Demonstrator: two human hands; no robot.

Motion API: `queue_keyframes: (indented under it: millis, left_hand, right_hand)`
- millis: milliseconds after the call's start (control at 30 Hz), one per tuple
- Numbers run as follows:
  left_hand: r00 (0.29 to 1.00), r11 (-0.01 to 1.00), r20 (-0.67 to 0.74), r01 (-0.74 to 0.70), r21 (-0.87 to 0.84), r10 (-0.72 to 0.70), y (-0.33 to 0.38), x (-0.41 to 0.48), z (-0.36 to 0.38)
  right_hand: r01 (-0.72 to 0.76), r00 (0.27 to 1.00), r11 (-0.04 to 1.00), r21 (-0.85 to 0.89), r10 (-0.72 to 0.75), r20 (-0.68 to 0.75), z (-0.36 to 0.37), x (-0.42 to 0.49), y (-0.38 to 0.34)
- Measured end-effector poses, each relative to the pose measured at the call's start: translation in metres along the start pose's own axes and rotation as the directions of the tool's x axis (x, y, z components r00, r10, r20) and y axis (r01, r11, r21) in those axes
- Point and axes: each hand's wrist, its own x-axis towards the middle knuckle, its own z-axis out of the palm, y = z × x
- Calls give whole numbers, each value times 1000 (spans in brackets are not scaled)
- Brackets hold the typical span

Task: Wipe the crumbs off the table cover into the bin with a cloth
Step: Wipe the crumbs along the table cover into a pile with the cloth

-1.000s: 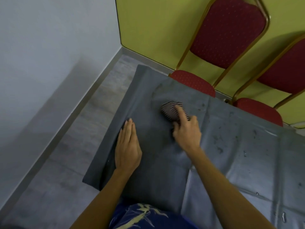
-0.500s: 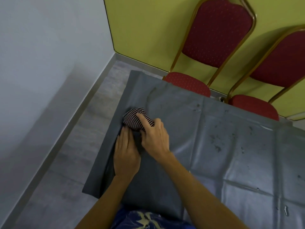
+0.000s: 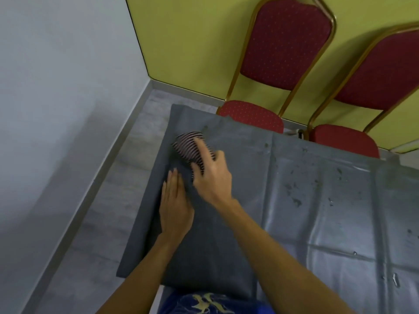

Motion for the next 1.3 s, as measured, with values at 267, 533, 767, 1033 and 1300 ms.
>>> queue_keyframes:
  millis: [267,533,767,1033,1300]
  left_hand:
    - [1000,1000,14,-21,20,21,-4,0,1]
    - [1000,999,-20,-4,-40,3,11,17,-4]
    - [993,997,114,-27,76,18,13,62,11]
    - [1000,999,-8,-30,-15,30,14,58,10]
    - [995,997,76,64,37,-67,39,111,22]
  right_hand:
    - [28,993,979,-202,-3,122,4,33,24]
    - [-431,890,901,38,432,-145,-39,55,61]
    - [7,997,996,-93,0,74,25,67,-7]
    - [-365,928,926,-99,353,-119,-33,77,85]
    - [-298,944,953,45,302,-136,-1,112,12]
